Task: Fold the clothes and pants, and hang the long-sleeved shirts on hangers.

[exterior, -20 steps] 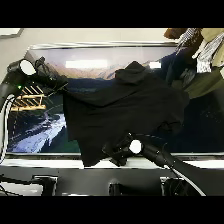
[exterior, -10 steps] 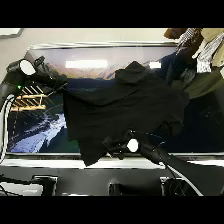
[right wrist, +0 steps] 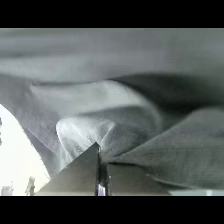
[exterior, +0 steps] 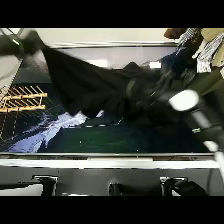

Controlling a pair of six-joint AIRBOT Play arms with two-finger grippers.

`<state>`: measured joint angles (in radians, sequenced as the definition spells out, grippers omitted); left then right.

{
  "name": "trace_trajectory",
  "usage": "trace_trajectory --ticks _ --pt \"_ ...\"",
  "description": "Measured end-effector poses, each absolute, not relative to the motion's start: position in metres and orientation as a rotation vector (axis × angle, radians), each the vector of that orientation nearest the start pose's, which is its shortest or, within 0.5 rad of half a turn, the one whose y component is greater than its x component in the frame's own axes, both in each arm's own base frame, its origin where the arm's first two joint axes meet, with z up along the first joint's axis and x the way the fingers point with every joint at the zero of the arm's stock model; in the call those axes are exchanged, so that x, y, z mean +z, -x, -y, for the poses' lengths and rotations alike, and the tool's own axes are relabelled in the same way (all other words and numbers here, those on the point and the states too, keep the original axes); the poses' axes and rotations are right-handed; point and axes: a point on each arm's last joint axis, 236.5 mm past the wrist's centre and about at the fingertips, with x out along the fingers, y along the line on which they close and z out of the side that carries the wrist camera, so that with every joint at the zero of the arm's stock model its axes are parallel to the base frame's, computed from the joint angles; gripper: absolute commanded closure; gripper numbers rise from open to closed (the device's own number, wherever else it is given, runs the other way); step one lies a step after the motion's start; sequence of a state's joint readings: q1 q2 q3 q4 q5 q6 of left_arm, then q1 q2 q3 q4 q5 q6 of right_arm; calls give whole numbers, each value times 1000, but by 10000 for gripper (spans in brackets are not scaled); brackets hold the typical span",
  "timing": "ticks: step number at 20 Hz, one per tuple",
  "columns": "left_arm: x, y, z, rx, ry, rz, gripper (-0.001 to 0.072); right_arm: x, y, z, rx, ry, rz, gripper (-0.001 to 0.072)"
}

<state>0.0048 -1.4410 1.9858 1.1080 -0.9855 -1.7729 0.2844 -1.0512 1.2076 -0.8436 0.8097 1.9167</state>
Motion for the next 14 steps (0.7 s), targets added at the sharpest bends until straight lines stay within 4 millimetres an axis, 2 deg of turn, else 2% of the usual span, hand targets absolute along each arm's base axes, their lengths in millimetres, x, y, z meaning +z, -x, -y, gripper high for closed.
trace_trajectory --ticks 1,3,5,7,8,10,12,14 --pt "369 -508 83 -295 529 -361 688 254 -382 -217 517 -844 -743 685" --pt "451 -467 77 -326 516 -144 688 338 -365 -194 568 -751 -561 685" --pt "520 -413 72 -351 497 42 689 412 -332 -177 603 -666 -392 685" --pt "573 -352 67 -363 469 197 688 470 -288 -162 628 -592 -242 685" --pt "594 -321 64 -361 446 268 689 489 -266 -156 634 -566 -190 685" --pt "624 -264 57 -342 400 380 689 519 -225 -146 641 -527 -95 685" --pt "644 -216 48 -308 351 474 689 537 -192 -137 643 -521 -31 685" --pt "655 -183 42 -281 318 538 689 549 -171 -132 646 -529 16 685"
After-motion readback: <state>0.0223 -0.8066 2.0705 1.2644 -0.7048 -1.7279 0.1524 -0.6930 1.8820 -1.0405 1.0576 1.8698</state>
